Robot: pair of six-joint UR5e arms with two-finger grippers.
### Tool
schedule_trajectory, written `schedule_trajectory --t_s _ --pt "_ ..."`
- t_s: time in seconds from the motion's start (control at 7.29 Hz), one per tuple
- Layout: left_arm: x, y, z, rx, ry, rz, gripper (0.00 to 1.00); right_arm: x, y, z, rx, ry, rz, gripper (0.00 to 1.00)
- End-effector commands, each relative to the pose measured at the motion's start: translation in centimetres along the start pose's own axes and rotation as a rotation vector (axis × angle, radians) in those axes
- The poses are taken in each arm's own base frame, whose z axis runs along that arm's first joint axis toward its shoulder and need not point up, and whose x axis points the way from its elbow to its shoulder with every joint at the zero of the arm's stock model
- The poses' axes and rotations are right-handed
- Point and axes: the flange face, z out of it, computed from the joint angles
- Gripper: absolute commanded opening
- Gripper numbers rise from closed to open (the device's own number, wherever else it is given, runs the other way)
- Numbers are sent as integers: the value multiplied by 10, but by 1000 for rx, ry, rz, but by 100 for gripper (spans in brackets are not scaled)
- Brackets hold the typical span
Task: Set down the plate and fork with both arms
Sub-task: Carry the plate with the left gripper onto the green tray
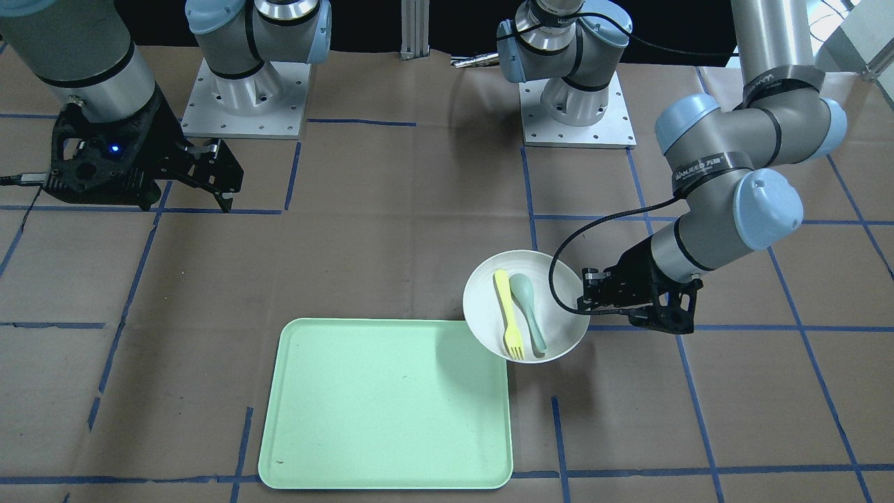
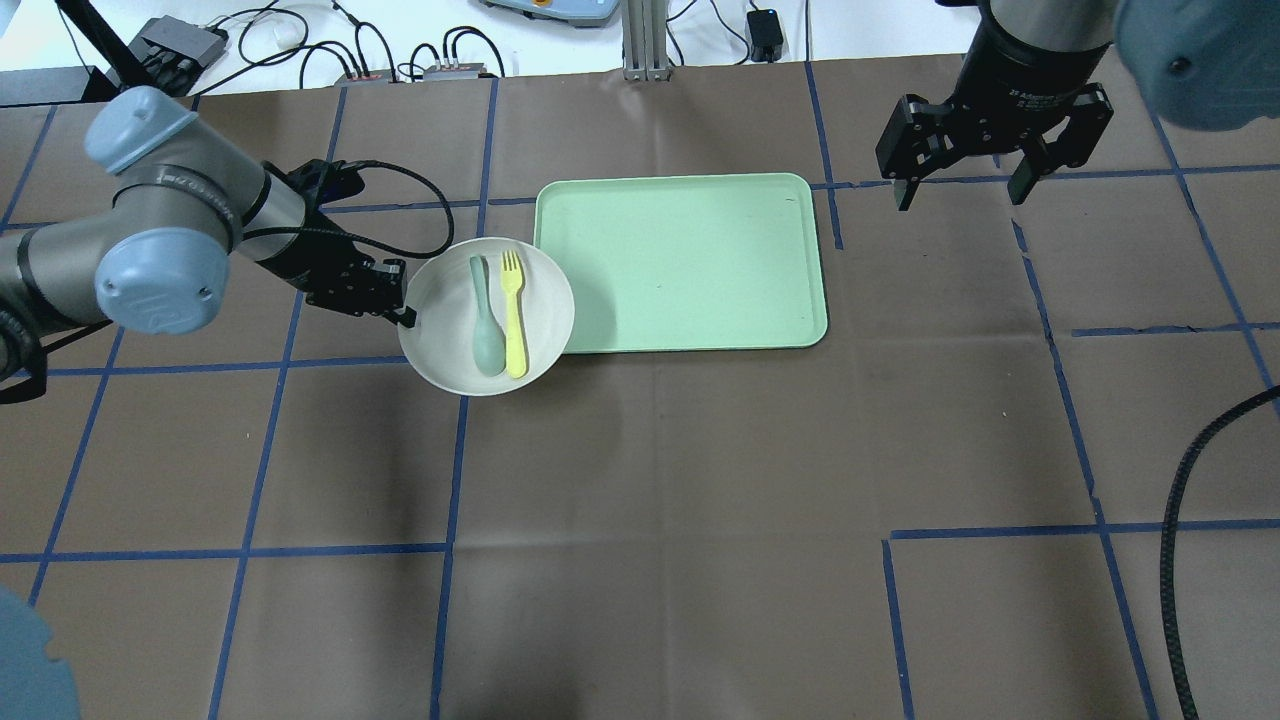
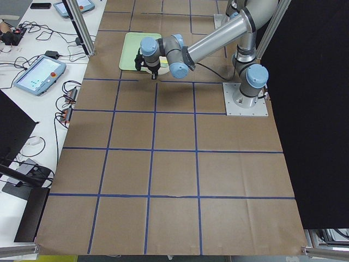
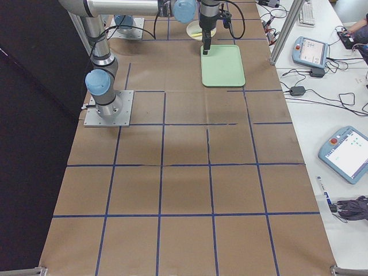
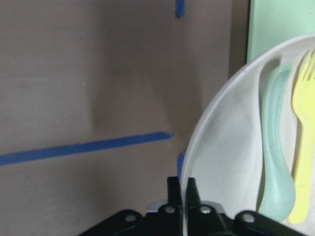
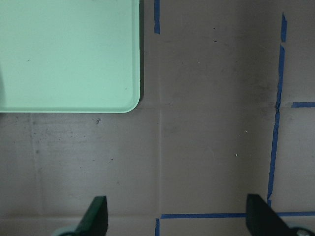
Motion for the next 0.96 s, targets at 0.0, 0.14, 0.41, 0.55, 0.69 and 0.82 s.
schedule_trajectory --t_s 0.0,0.14,0.41,0.55,0.69,0.82 --pt "60 -67 41 -15 16 -5 0 0 0 0 -1 0 -1 100" --pt "85 -98 63 -19 14 17 0 0 0 0 -1 0 1 100" --pt "123 -122 100 -47 7 71 1 0 0 0 -1 0 1 100" --pt "128 -123 109 -54 12 28 1 0 0 0 -1 0 1 100" --pt "127 -124 111 -53 11 9 1 0 0 0 -1 0 1 100" --pt "127 -127 110 -48 23 7 1 0 0 0 -1 0 1 100"
